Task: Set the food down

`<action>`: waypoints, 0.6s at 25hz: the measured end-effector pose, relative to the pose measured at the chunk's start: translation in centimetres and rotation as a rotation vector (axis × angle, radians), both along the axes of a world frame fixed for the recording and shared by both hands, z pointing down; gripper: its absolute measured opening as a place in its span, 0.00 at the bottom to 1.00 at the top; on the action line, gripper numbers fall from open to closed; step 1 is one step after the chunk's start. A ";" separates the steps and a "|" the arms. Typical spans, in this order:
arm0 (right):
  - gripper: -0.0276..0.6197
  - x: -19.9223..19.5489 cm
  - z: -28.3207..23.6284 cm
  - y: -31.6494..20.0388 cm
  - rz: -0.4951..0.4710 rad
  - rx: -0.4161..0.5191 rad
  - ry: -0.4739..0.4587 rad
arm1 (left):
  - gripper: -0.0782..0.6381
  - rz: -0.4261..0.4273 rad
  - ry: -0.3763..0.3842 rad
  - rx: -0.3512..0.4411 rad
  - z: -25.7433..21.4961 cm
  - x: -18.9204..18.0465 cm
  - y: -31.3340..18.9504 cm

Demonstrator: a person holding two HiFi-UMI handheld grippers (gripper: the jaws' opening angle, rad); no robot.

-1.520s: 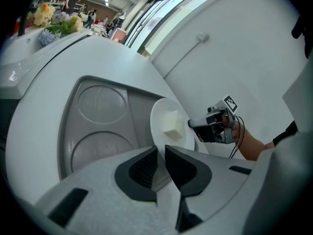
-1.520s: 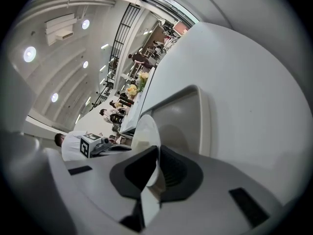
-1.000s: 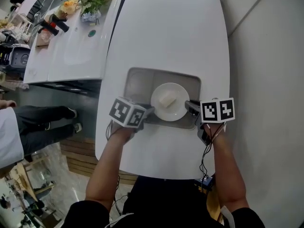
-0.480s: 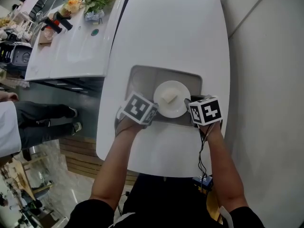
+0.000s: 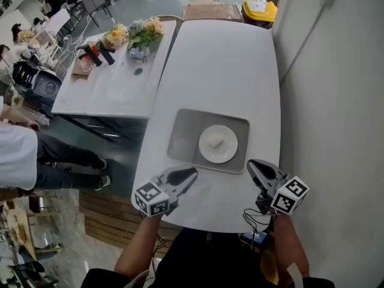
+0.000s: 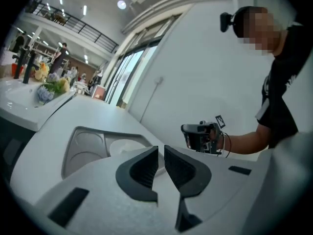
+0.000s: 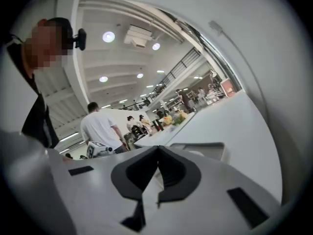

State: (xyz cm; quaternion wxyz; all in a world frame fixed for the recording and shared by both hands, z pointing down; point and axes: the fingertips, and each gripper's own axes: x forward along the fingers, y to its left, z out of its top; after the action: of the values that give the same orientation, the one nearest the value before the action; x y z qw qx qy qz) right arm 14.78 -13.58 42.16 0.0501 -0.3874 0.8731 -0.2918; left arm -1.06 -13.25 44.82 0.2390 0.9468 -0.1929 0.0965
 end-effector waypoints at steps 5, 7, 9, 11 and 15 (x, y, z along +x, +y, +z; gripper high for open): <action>0.05 -5.3 -2.5 10.7 -0.144 0.134 0.020 | 0.16 0.038 0.031 0.083 -0.6 1.6 11.8; 0.05 -6.8 -1.8 13.6 -0.166 0.142 0.037 | 0.16 0.035 0.034 0.062 -0.1 2.3 15.0; 0.05 -8.0 -0.9 15.4 -0.187 0.135 0.032 | 0.16 0.034 0.027 0.046 0.1 2.4 17.1; 0.05 -8.9 -0.7 16.1 -0.201 0.138 0.023 | 0.16 0.047 0.007 0.047 0.0 2.0 18.3; 0.05 -10.3 -3.0 17.0 -0.193 0.208 0.015 | 0.16 0.075 -0.011 0.081 -0.8 0.0 18.9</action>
State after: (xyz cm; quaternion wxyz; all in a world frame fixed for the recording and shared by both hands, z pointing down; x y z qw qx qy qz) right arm 4.49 3.42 39.15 0.0549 -0.2965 0.9322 -0.2004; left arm -1.07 5.69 43.99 0.1956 0.9617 -0.1625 0.1024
